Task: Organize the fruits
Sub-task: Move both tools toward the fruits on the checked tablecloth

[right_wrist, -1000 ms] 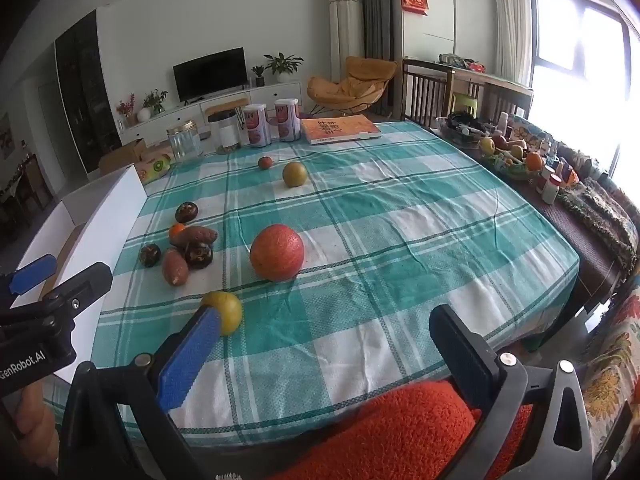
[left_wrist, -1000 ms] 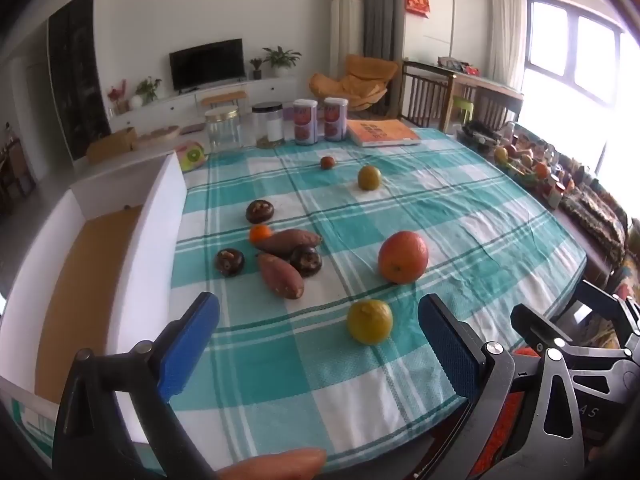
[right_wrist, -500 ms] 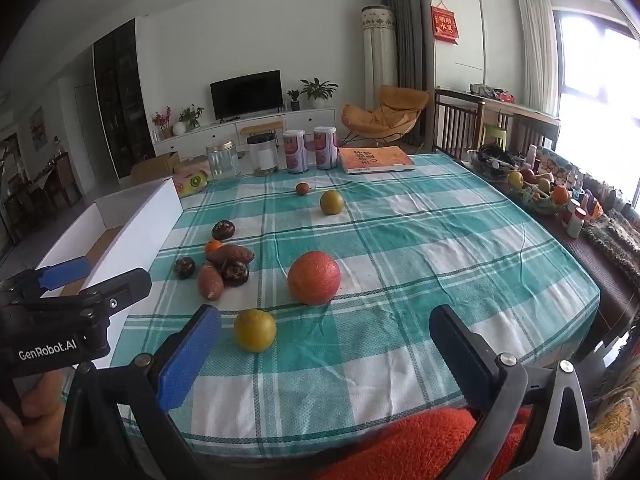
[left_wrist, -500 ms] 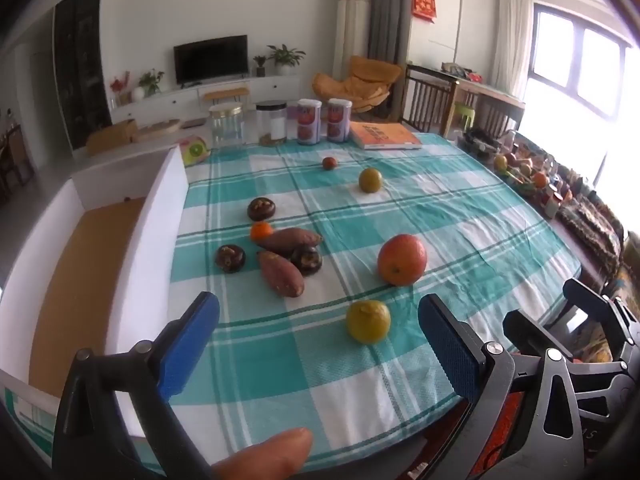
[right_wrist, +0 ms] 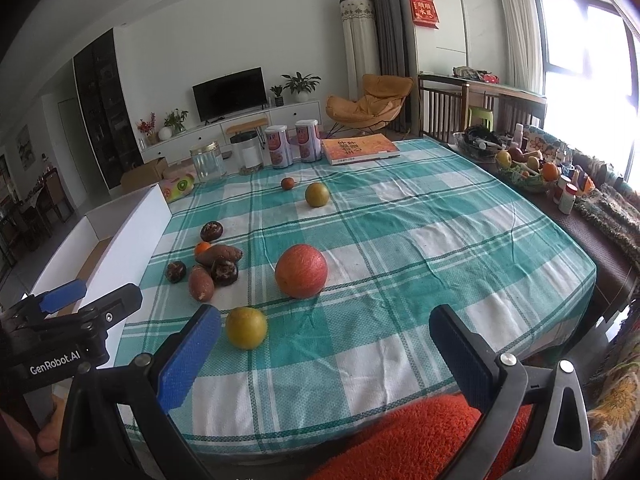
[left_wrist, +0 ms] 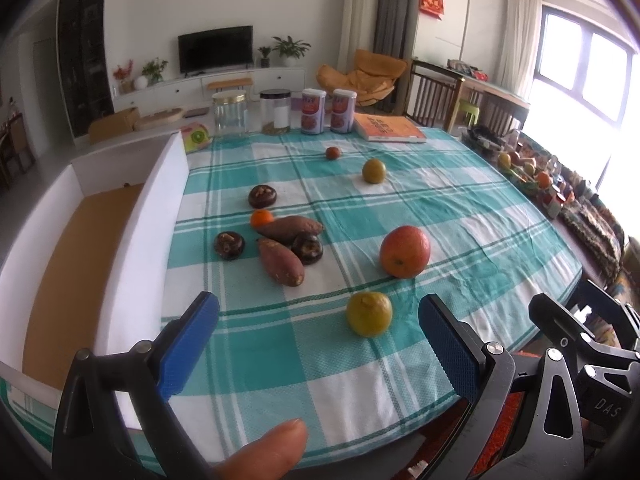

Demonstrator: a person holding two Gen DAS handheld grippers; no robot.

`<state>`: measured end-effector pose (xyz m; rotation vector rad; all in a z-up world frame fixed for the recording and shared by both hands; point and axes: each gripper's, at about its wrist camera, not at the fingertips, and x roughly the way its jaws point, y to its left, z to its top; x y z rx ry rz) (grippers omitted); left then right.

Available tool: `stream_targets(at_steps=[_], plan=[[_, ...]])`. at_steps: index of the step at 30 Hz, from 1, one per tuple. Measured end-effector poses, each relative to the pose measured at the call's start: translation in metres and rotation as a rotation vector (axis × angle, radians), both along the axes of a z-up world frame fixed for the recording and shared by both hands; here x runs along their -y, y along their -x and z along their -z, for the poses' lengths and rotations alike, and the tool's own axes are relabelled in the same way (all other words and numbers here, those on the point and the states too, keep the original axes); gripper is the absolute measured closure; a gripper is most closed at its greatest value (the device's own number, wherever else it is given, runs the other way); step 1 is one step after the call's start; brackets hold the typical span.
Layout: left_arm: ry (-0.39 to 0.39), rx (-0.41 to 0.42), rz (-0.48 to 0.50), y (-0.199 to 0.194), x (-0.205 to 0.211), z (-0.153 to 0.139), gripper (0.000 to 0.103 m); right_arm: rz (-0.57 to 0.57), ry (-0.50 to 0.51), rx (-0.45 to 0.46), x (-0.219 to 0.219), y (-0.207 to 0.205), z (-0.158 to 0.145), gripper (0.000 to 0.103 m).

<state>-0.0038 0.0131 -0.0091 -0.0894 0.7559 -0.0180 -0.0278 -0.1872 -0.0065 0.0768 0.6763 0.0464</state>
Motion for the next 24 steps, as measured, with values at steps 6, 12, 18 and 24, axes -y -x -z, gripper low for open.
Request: stream_targets(at_steps=[6, 12, 18, 24], plan=[[0.042, 0.002, 0.022, 0.001, 0.001, 0.000, 0.002, 0.068, 0.097, 0.003, -0.002, 0.002, -0.008, 0.000], [0.008, 0.004, 0.031, 0.004, 0.007, 0.003, 0.002, 0.082, 0.078, -0.037, 0.002, -0.003, 0.003, 0.000], [-0.003, -0.010, 0.016, 0.001, 0.004, 0.009, 0.002, 0.084, 0.047, -0.046, 0.002, -0.005, 0.012, 0.000], [-0.011, -0.019, 0.014, 0.001, 0.002, 0.015, 0.002, 0.069, 0.025, -0.105, -0.001, -0.011, 0.024, 0.000]])
